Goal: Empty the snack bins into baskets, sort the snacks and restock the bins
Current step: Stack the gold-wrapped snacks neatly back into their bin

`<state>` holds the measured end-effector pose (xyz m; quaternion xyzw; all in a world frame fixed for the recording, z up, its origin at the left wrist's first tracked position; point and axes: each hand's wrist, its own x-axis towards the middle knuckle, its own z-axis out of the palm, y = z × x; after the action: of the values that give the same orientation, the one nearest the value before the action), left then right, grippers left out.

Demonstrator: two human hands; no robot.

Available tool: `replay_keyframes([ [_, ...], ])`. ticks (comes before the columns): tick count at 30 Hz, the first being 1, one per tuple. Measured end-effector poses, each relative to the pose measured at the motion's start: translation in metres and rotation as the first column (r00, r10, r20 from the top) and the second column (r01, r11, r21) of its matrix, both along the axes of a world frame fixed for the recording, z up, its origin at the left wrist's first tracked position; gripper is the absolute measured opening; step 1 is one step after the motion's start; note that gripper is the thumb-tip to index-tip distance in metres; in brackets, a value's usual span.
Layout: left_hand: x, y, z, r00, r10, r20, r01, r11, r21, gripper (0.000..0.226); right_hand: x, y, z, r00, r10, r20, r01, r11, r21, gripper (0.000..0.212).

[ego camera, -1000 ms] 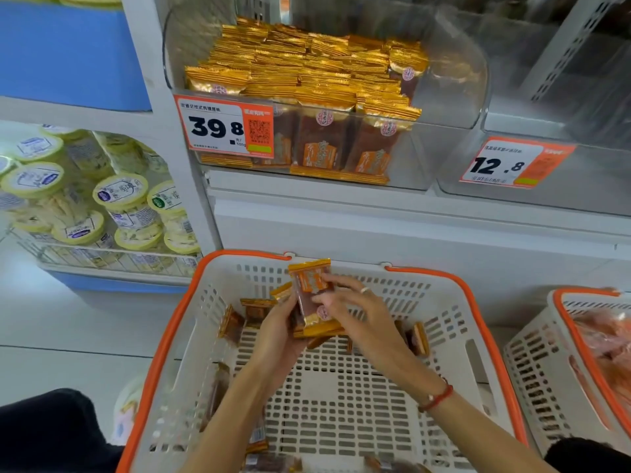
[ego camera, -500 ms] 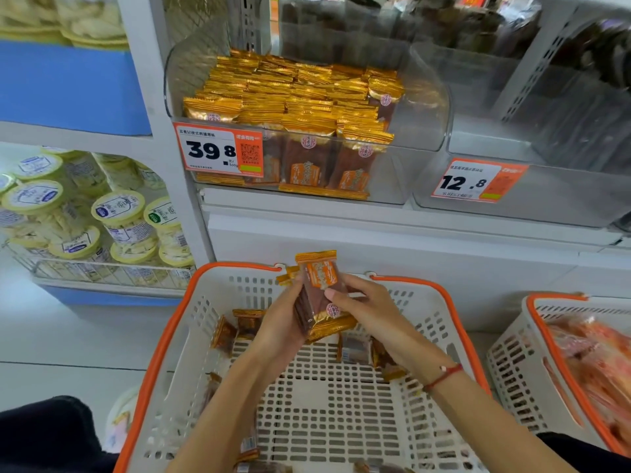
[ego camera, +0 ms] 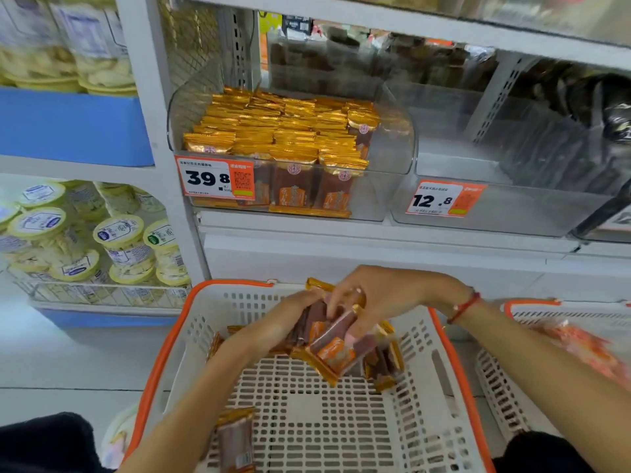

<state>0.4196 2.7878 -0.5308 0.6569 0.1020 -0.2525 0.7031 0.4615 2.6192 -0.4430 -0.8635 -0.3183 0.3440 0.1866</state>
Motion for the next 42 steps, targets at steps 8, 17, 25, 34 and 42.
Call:
replay_keyframes([
  [8,-0.006,-0.010,0.035,0.935,0.328,0.136,-0.259,0.891,-0.372,0.052,-0.028,0.025,-0.034,0.622,-0.777,-0.099,0.611,0.402,0.682,0.053],
  [17,0.004,-0.027,0.098,0.794,0.455,0.403,-0.304,0.871,-0.386,0.041,-0.028,0.028,0.000,0.800,-0.597,0.058,0.325,0.512,0.795,0.060],
  [25,0.036,-0.029,0.130,0.806,0.202,0.556,-0.137,0.978,-0.156,0.063,-0.012,-0.003,0.044,0.775,-0.632,-0.005,0.247,0.296,0.922,0.055],
  [34,0.096,0.002,0.197,0.795,-0.302,0.527,0.186,0.947,0.263,0.048,0.038,-0.032,0.088,0.851,-0.520,0.070,0.187,0.425,0.886,0.053],
  [42,0.154,-0.003,0.190,0.681,0.061,0.729,-0.201,0.974,0.107,0.029,0.091,-0.059,0.043,0.370,-0.886,0.279,0.201,0.370,0.907,0.054],
])
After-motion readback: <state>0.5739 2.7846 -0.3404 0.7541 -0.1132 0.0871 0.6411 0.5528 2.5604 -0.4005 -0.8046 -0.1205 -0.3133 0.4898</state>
